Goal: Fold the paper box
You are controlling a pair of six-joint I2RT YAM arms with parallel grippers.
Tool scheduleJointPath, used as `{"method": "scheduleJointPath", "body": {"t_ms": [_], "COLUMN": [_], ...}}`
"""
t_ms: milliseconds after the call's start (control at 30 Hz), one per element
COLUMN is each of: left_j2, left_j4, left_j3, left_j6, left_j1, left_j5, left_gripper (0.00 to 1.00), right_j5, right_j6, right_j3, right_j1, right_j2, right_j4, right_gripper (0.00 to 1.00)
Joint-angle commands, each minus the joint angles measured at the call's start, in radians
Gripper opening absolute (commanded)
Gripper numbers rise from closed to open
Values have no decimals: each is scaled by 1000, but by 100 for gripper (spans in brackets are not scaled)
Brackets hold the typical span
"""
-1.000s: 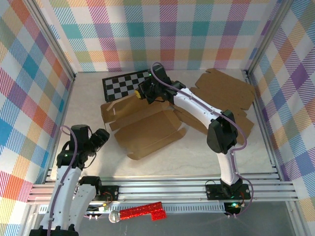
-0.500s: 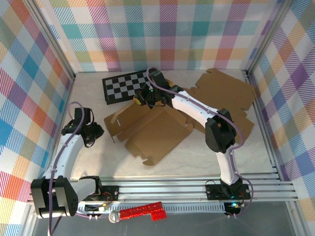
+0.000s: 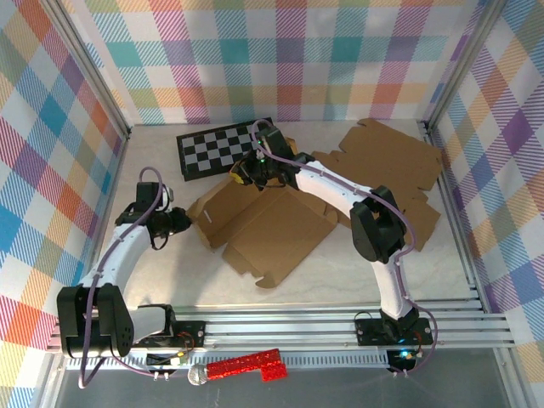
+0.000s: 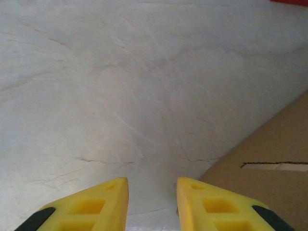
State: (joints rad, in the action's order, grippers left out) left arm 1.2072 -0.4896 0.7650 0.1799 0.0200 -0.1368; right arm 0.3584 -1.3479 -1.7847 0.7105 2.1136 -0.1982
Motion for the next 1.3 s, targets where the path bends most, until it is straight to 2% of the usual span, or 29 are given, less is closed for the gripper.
{"method": "scheduleJointPath", "body": {"t_ms": [0, 367, 633, 1067, 1267], "left_j2": [-8, -14, -108, -157, -152], "left_j4": [32, 74, 30, -100, -90], "left_j3": [-36, -67, -51, -4, -12], "left_j6": [-51, -74, 12, 41, 32], "left_j1": [-24, -102, -116, -115, -115], "left_j5": [-40, -47, 35, 176, 149], "left_gripper": [33, 35, 39, 46, 47], "right_j5": [27, 33, 16, 15, 38], "right_j6": [-24, -94, -150, -166, -117], "right_j3": [46, 213, 215, 219, 266], "right_j1": [4, 3, 4, 3, 4], "right_j2": [12, -17, -38, -73, -62], "right_j4": [107, 386, 464, 543, 577], "right_gripper": [0, 0, 0, 0, 0]}}
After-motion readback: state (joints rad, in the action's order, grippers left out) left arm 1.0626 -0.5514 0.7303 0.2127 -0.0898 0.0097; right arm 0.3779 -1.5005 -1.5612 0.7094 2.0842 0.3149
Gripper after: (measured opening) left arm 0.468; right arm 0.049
